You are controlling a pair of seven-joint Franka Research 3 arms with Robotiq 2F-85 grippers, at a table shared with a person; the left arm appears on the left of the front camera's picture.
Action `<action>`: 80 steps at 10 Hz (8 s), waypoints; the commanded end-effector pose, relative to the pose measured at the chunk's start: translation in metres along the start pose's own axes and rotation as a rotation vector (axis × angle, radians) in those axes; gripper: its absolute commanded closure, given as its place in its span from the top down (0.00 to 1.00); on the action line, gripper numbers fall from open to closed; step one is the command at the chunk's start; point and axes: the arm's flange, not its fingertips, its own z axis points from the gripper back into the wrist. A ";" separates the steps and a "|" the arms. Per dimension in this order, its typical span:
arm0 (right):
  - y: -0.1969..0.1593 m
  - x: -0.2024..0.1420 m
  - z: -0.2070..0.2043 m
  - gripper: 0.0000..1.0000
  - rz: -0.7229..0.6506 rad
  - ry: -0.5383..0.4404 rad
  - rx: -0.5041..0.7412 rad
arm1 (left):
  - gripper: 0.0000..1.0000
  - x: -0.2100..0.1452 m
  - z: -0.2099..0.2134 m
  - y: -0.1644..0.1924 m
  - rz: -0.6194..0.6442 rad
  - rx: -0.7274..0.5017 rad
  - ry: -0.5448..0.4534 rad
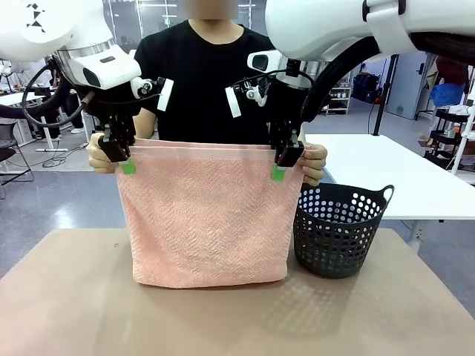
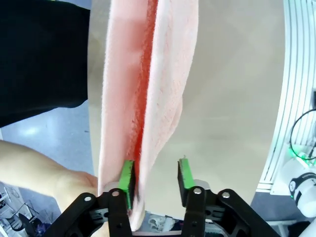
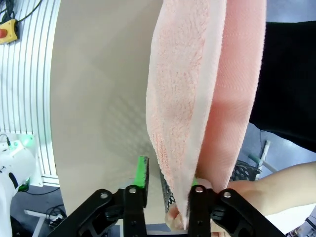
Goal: Fold the towel.
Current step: Release the end of the 100 cm Hotel Towel you were holding and grab the top end of the folded side, then release the end of the 100 cm Hotel Towel you were holding.
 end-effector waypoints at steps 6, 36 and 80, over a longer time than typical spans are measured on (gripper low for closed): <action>0.020 -0.015 0.071 1.00 -0.002 -0.028 -0.294 | 1.00 -0.008 0.058 -0.018 0.024 0.276 -0.009; -0.024 -0.024 0.013 0.00 -0.132 -0.035 -0.076 | 0.00 -0.006 -0.002 0.023 -0.034 0.000 -0.054; -0.024 -0.022 0.015 0.00 -0.093 -0.012 -0.077 | 0.01 0.003 -0.001 0.031 -0.057 0.015 -0.054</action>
